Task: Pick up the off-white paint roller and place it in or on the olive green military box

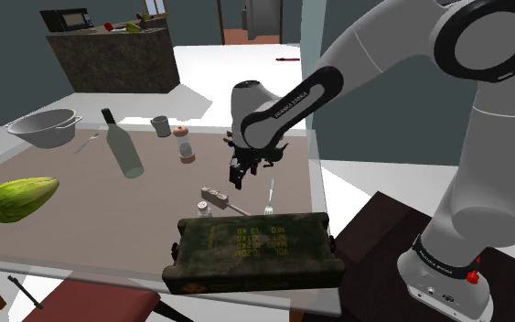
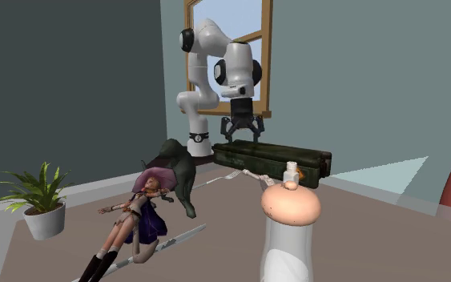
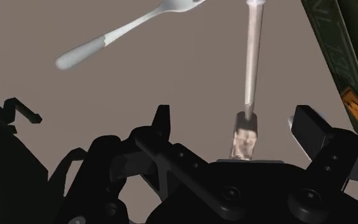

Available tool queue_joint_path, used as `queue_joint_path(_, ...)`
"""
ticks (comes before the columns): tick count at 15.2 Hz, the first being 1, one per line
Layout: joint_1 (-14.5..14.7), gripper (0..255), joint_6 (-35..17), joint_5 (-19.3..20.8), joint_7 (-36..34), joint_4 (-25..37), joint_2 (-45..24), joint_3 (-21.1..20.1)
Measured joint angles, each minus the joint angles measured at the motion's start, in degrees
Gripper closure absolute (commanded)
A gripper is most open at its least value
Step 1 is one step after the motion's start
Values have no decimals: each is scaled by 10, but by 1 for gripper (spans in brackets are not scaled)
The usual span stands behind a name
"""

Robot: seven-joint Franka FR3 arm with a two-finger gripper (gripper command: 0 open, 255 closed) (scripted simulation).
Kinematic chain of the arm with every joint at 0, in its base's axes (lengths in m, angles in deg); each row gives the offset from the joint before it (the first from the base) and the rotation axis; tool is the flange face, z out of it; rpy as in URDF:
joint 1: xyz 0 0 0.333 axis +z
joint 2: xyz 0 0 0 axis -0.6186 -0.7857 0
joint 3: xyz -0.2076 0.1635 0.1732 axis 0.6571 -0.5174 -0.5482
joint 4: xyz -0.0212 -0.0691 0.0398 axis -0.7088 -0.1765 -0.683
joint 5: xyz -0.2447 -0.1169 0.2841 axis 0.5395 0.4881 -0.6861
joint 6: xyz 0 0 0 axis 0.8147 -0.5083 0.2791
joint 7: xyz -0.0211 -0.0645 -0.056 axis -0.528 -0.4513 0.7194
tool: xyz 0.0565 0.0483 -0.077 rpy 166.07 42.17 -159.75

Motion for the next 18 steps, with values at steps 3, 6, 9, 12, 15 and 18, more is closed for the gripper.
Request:
queue_joint_path(3,16,0,-12,19,-19,45,-65,1)
queue_joint_path(6,31,0,-15,34,-29,100,-132,5)
queue_joint_path(9,44,0,-19,43,-38,134,-176,8)
queue_joint_path(12,50,0,-33,49,-43,143,-199,11)
queue_joint_path(15,53,0,-51,53,-45,145,-219,15)
queue_joint_path(18,54,0,-55,55,-46,147,-226,16)
